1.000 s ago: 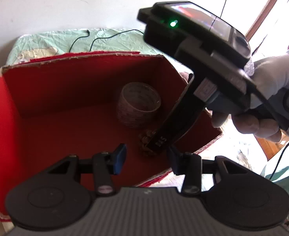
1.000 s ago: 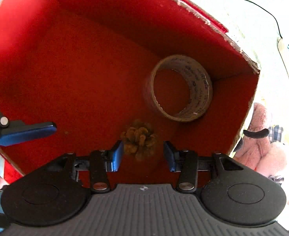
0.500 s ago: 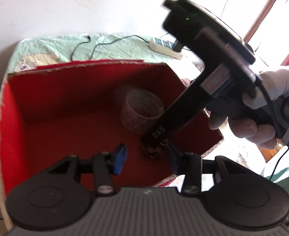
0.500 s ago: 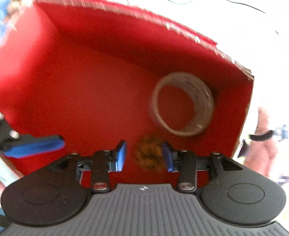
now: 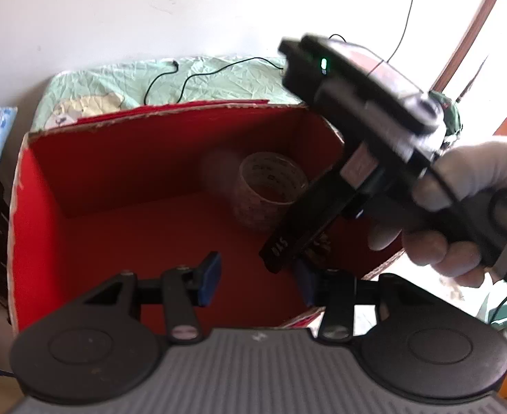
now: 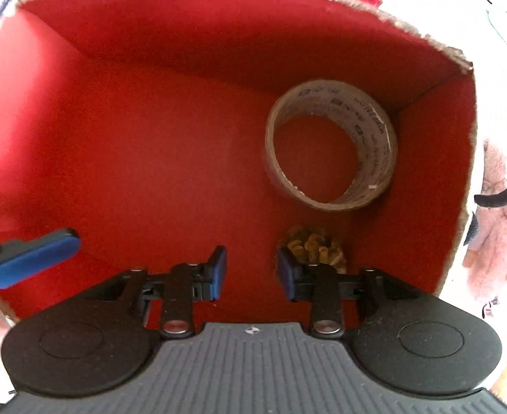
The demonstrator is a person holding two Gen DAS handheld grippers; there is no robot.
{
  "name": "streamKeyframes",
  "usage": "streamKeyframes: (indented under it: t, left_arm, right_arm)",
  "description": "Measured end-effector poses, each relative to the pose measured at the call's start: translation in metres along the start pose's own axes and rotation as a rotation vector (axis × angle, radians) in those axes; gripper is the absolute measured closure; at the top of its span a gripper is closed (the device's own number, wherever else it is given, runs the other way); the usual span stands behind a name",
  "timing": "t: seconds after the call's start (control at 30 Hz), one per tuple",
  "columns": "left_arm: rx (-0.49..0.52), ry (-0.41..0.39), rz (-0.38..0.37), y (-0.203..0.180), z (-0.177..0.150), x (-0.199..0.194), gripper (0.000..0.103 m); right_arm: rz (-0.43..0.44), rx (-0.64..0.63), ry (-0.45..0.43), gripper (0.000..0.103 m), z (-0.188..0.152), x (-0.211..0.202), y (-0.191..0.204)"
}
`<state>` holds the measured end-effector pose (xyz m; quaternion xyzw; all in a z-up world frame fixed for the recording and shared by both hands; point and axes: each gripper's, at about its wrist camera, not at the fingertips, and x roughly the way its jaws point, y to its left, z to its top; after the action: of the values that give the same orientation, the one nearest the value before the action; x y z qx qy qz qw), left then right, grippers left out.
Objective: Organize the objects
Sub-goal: 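Open the right gripper to drop the pine cone into the box, then withdraw the right gripper from the box toward the orange gourd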
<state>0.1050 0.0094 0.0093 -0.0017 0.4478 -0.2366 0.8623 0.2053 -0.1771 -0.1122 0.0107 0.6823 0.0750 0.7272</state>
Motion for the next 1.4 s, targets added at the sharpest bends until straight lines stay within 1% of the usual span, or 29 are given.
streamKeyframes:
  t: [0.07, 0.13, 0.17, 0.3, 0.47, 0.53, 0.6, 0.7, 0.77, 0.8, 0.9, 0.93, 1.0, 1.03, 1.07, 1.23, 1.4]
  left_arm:
    - [0.003, 0.008, 0.009, -0.005, 0.0, 0.003, 0.056]
    - [0.002, 0.015, 0.022, -0.009, 0.001, 0.005, 0.055]
    - [0.002, 0.016, 0.033, -0.011, 0.002, 0.005, 0.055]
    - [-0.003, 0.021, 0.114, -0.021, 0.006, 0.0, 0.051]
    - [-0.026, 0.033, 0.22, -0.029, 0.01, -0.01, 0.051]
    - [-0.039, 0.026, 0.265, -0.034, 0.01, -0.016, 0.051]
    - [-0.05, 0.021, 0.313, -0.038, 0.013, -0.021, 0.05]
    - [-0.065, 0.028, 0.392, -0.044, 0.012, -0.025, 0.05]
    - [-0.081, 0.035, 0.432, -0.049, 0.01, -0.031, 0.05]
    - [-0.093, 0.036, 0.448, -0.051, 0.009, -0.033, 0.05]
    - [-0.126, 0.031, 0.477, -0.057, 0.004, -0.04, 0.05]
    - [-0.134, 0.028, 0.488, -0.06, 0.002, -0.043, 0.05]
    - [-0.143, 0.017, 0.505, -0.066, -0.001, -0.048, 0.05]
    - [-0.146, 0.011, 0.514, -0.07, -0.002, -0.05, 0.05]
    - [-0.147, 0.004, 0.522, -0.074, -0.004, -0.052, 0.05]
    - [-0.161, -0.006, 0.556, -0.087, -0.012, -0.057, 0.05]
    - [-0.194, 0.008, 0.575, -0.092, -0.02, -0.058, 0.05]
  right_arm:
    - [0.033, 0.019, -0.027, 0.068, -0.003, -0.002, -0.008]
    - [0.034, 0.022, -0.06, 0.068, -0.008, -0.003, -0.014]
    - [0.047, 0.027, -0.082, 0.068, -0.012, -0.004, -0.018]
    - [0.124, 0.062, -0.158, 0.068, -0.026, -0.013, -0.034]
    - [0.194, 0.062, -0.253, 0.068, -0.042, -0.028, -0.049]
    - [0.212, 0.048, -0.288, 0.068, -0.054, -0.036, -0.047]
    - [0.235, 0.043, -0.313, 0.068, -0.032, -0.056, -0.028]
    - [0.264, 0.032, -0.358, 0.068, -0.041, -0.071, -0.027]
    - [0.27, 0.014, -0.393, 0.068, -0.042, -0.105, -0.013]
    - [0.273, 0.006, -0.41, 0.068, -0.047, -0.106, -0.013]
    - [0.295, -0.004, -0.456, 0.068, -0.056, -0.111, -0.016]
    - [0.305, -0.003, -0.47, 0.068, -0.054, -0.117, -0.013]
    - [0.327, 0.002, -0.5, 0.068, -0.065, -0.124, -0.019]
    - [0.338, 0.002, -0.513, 0.068, -0.059, -0.122, -0.011]
    - [0.35, -0.001, -0.524, 0.068, -0.061, -0.125, -0.01]
    - [0.376, -0.023, -0.543, 0.069, -0.072, -0.133, -0.007]
    - [0.383, -0.039, -0.563, 0.069, -0.084, -0.135, -0.006]
